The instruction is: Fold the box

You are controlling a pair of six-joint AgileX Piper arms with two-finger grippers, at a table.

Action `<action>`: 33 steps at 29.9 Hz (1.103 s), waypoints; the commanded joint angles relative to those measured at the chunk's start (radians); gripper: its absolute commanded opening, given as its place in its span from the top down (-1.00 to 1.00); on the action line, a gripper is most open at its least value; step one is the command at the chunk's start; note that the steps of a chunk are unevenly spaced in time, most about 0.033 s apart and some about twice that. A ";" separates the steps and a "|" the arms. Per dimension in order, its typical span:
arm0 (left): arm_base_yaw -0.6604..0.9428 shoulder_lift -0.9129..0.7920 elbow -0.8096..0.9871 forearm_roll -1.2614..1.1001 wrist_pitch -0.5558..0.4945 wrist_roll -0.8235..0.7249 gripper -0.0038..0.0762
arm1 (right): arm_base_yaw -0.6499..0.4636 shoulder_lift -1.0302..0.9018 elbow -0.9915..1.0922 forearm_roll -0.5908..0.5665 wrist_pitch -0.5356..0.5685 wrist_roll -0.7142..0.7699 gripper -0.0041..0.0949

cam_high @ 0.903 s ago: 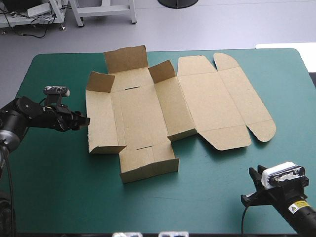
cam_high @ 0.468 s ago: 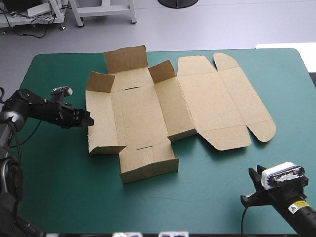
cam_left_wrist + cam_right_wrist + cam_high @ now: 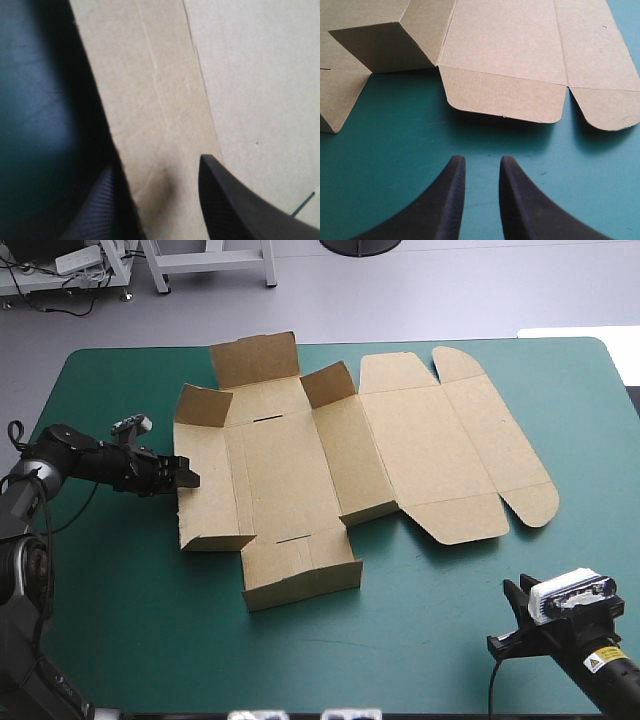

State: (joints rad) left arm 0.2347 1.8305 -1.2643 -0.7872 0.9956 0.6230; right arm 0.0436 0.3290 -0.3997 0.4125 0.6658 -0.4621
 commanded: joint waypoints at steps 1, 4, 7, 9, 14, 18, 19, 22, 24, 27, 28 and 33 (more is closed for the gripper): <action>0.001 -0.029 -0.028 -0.112 0.006 0.014 0.00 | 0.004 0.008 -0.035 0.021 -0.061 -0.011 0.45; 0.001 -0.011 -0.028 -0.115 0.002 0.016 0.00 | 0.004 0.008 -0.035 0.021 -0.063 -0.015 0.45; 0.001 0.012 -0.028 -0.120 0.004 0.016 0.00 | 0.004 0.008 -0.035 0.021 -0.068 -0.015 0.45; 0.000 0.023 -0.028 -0.130 0.007 0.016 0.00 | 0.004 0.008 -0.038 0.021 -0.068 -0.015 0.45; -0.038 0.038 -0.028 -0.134 0.065 0.020 0.00 | 0.004 0.008 -0.052 0.021 -0.068 -0.023 0.45; -0.070 0.038 -0.028 -0.128 0.087 -0.002 0.00 | 0.004 0.008 -0.052 0.021 -0.056 -0.029 0.45; -0.080 0.038 -0.028 -0.128 0.088 -0.007 0.00 | 0.004 0.008 -0.052 0.021 -0.054 -0.029 0.45; -0.098 0.038 -0.028 -0.123 0.072 -0.014 0.02 | 0.004 0.008 -0.052 0.021 -0.054 -0.029 0.45; -0.105 0.036 -0.028 -0.115 0.059 -0.033 0.07 | 0.004 0.008 -0.052 0.021 -0.052 -0.029 0.45; -0.111 0.028 -0.028 -0.077 0.062 -0.052 0.47 | 0.004 0.008 -0.052 0.021 -0.052 -0.029 0.45; -0.111 0.023 -0.028 -0.059 0.067 -0.056 0.60 | 0.004 0.008 -0.052 0.021 -0.052 -0.029 0.45; -0.111 -0.013 -0.028 0.010 0.109 -0.045 0.91 | 0.004 0.008 -0.052 0.021 -0.058 -0.029 0.45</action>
State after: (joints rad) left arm 0.1286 1.8874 -1.2684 -0.8145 1.0625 0.5669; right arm 0.0439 0.3290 -0.4180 0.4125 0.6686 -0.4839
